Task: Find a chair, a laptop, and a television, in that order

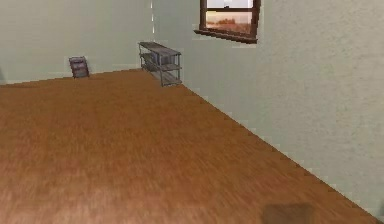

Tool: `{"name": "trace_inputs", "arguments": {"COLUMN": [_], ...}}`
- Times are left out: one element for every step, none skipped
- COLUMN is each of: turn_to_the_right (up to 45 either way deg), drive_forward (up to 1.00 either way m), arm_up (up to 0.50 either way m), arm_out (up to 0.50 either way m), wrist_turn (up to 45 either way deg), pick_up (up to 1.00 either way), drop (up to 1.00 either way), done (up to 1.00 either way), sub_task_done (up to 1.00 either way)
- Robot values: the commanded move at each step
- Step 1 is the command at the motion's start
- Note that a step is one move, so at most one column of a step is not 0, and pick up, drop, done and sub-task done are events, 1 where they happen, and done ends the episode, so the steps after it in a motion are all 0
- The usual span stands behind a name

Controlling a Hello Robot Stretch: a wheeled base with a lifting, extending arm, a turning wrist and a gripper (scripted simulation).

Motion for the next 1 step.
{"name": "trace_inputs", "arguments": {"turn_to_the_right": [0.0], "drive_forward": [0.15], "arm_up": [0.0], "arm_out": [0.0], "wrist_turn": [0.0], "pick_up": [0.0], "drop": [0.0], "done": [0.0], "sub_task_done": [0.0]}}
